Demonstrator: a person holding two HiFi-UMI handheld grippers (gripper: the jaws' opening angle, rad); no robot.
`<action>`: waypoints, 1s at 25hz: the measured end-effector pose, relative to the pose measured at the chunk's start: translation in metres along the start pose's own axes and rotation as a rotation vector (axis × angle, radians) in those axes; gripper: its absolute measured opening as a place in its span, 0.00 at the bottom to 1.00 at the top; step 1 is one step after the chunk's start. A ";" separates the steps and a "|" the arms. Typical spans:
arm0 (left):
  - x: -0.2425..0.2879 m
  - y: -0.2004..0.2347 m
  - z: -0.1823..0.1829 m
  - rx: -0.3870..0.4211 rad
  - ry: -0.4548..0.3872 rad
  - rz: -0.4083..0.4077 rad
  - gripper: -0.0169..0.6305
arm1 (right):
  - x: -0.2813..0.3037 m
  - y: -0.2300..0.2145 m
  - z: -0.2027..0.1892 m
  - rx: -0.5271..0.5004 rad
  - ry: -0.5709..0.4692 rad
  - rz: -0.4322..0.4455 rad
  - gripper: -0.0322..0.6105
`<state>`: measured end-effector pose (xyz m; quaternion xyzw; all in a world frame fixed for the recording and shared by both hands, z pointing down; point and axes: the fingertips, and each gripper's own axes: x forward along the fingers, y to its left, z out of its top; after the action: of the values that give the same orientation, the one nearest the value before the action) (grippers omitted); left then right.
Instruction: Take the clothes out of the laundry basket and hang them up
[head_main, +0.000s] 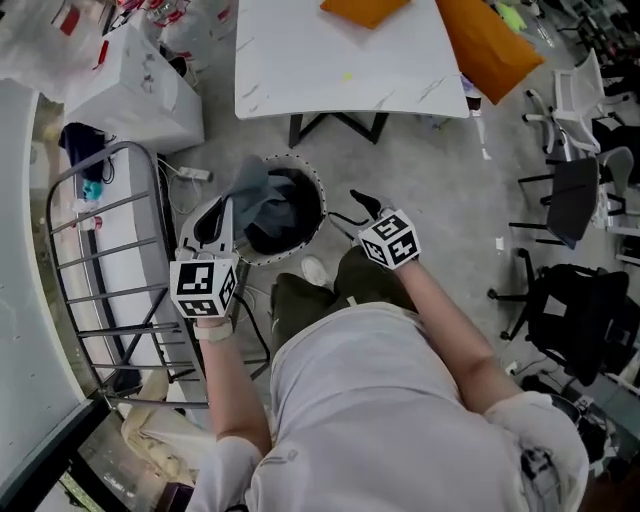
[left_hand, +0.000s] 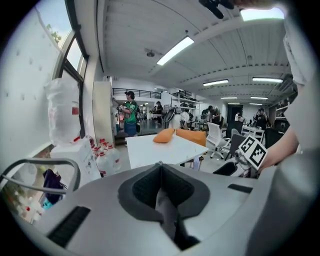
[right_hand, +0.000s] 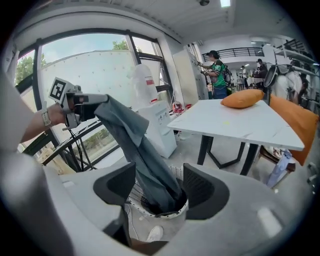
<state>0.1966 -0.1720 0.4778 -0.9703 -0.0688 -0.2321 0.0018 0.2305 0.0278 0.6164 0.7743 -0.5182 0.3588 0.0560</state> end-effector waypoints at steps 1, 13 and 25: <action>-0.009 0.001 0.011 0.017 -0.018 0.012 0.03 | 0.002 0.006 0.005 -0.014 -0.013 0.018 0.49; -0.069 0.001 0.116 0.209 -0.147 0.203 0.03 | 0.056 0.068 0.057 -0.206 -0.086 0.263 0.50; -0.135 -0.006 0.144 0.127 -0.160 0.434 0.03 | 0.097 0.122 0.063 -0.435 0.031 0.464 0.54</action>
<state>0.1414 -0.1791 0.2886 -0.9756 0.1268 -0.1438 0.1071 0.1790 -0.1305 0.5943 0.5999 -0.7445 0.2545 0.1450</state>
